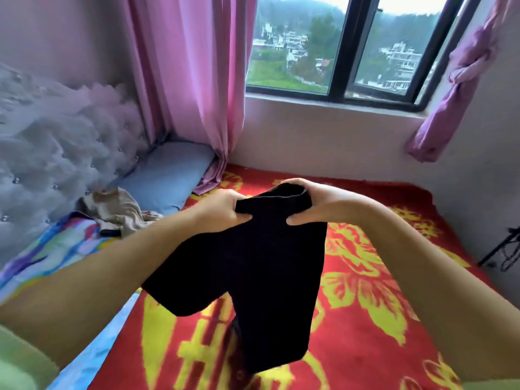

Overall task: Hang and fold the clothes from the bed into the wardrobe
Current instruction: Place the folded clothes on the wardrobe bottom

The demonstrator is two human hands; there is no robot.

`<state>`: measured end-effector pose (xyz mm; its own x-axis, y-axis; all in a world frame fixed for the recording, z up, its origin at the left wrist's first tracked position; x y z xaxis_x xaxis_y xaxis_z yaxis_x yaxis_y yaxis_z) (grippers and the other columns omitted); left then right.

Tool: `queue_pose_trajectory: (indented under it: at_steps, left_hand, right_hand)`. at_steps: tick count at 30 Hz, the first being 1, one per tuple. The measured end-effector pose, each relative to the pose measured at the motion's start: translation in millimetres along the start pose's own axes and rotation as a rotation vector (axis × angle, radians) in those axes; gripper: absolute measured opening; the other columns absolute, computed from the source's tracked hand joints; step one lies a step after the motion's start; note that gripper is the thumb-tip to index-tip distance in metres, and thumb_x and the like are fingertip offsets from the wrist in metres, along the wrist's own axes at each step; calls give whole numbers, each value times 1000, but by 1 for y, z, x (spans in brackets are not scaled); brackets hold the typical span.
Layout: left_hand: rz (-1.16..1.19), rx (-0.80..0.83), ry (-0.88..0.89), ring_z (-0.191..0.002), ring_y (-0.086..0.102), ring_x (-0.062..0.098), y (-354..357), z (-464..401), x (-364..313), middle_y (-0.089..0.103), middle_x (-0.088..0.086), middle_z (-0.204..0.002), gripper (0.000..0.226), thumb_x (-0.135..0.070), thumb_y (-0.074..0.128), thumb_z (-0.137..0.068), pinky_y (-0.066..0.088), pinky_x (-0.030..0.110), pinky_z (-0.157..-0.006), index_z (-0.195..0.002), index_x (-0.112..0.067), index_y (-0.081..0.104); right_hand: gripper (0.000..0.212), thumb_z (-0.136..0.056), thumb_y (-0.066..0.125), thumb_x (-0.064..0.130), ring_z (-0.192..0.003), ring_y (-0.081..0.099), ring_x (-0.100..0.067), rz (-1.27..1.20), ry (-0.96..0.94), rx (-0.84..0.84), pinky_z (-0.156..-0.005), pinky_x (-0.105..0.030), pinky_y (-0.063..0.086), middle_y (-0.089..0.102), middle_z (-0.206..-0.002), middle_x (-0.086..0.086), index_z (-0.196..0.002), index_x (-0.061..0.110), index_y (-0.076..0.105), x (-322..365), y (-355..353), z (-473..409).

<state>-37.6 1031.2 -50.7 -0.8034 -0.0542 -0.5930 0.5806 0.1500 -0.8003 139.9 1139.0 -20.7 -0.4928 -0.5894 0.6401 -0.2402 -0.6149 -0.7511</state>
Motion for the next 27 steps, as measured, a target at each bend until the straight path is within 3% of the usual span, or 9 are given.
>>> queue_pose_trajectory:
  at_steps: [3,5,8,11,15,18,21,24,27]
  left_hand:
    - [-45,42,67,-53,52,4,-13,-1,-28,57,-12,-59,19,-15,67,-82,41,22,-56,-67,-26,62]
    - [15,66,80,-57,55,6,-23,3,-40,59,-10,-61,10,-17,68,-80,44,24,-58,-72,-23,66]
    - [176,195,31,-72,66,6,-33,10,-31,70,-12,-77,14,-20,74,-77,49,17,-67,-87,-28,68]
    - [192,287,-77,-92,67,11,-20,11,1,71,-10,-96,35,-31,74,-66,51,24,-80,-99,-32,64]
    - [134,348,-155,-91,61,8,4,13,35,64,-15,-93,41,-37,76,-57,49,28,-84,-94,-35,59]
    - [32,279,-236,-74,58,6,-5,20,47,60,-12,-76,16,-24,74,-71,45,21,-69,-78,-25,59]
    - [-159,233,-335,-57,51,6,-32,28,61,53,-11,-60,21,-22,69,-81,36,14,-51,-65,-19,56]
    - [-329,111,-380,-62,50,18,-74,46,74,49,-2,-58,29,-26,65,-87,35,27,-56,-64,-14,52]
    - [-420,-131,-441,-78,58,28,-141,77,73,57,10,-72,24,-22,59,-92,36,32,-65,-71,-12,55]
  right_hand:
    - [49,-81,72,22,-102,57,-11,305,-58,-57,-83,-22,43,61,-112,6,-126,25,54,9,1,3]
    - [17,-84,69,19,-81,60,-4,266,-84,-122,-71,-20,41,65,-89,9,-99,27,66,12,-16,12]
    - [23,-86,68,16,-59,57,9,96,-116,-154,-63,-14,46,66,-66,19,-78,37,65,16,-55,25]
    - [12,-85,69,22,-64,63,6,116,-100,-114,-66,-11,49,70,-70,21,-80,33,69,26,-75,27]
    - [11,-86,69,22,-68,62,-5,320,-38,-66,-69,-21,47,68,-77,14,-79,31,68,14,-75,11]
    - [5,-87,68,22,-72,61,-17,385,7,-61,-69,-27,46,66,-77,4,-82,24,68,-7,-73,-1]
    - [18,-87,64,31,-63,56,-27,605,42,-44,-56,-26,45,55,-63,2,-74,21,59,-8,-59,-27]
    - [29,-88,58,48,-74,59,-28,809,32,-211,-60,-25,42,60,-77,-2,-87,20,61,26,-42,-64]
    - [18,-89,59,24,-86,66,-31,601,-74,-376,-67,-31,49,68,-93,-11,-100,10,65,84,-35,-105]
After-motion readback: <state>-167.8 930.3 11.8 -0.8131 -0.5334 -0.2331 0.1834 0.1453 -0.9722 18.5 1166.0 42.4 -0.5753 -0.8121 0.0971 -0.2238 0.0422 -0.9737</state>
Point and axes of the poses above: each hand's wrist, its own z-axis away from the middle knuckle, its own y-axis out of the palm, x = y × z, the point moved 3 cm from there along -z, towards the middle knuckle
